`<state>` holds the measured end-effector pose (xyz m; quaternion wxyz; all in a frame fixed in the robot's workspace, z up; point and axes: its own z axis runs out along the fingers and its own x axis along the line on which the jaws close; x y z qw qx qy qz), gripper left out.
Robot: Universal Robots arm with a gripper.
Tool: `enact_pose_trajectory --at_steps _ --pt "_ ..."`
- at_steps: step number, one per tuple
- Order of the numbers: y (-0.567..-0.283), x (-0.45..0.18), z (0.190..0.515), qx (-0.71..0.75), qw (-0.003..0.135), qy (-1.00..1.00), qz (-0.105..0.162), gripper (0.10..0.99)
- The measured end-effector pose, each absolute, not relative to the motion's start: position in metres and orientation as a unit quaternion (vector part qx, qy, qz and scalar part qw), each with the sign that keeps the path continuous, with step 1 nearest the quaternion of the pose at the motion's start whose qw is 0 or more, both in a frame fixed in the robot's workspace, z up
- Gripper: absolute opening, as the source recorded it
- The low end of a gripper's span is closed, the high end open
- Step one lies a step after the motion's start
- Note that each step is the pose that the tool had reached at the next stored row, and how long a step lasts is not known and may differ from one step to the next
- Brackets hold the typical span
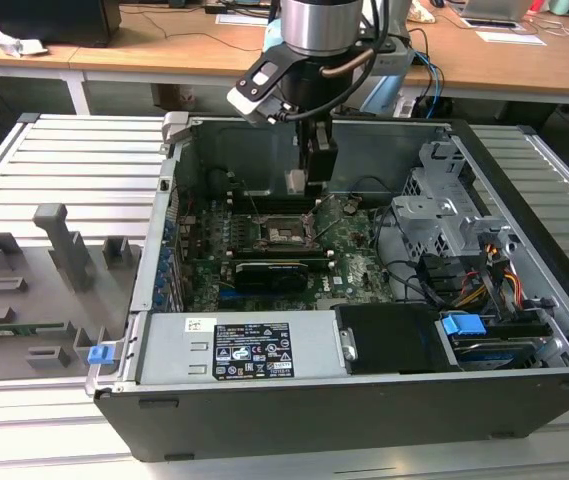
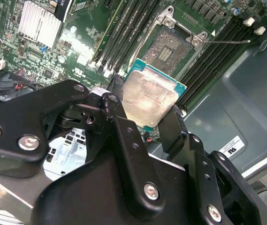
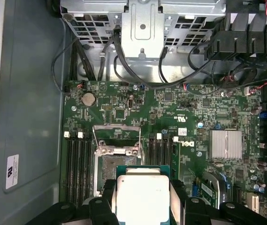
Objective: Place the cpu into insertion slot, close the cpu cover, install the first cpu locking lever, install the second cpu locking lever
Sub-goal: 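Place the cpu into insertion slot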
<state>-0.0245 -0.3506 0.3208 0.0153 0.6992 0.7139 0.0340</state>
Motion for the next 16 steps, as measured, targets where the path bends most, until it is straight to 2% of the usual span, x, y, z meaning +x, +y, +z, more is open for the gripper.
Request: enact_pose_trajectory --at_steps 16 --pt "-0.3501 -0.0258 0.3157 0.699 0.011 0.714 0.031 0.541"
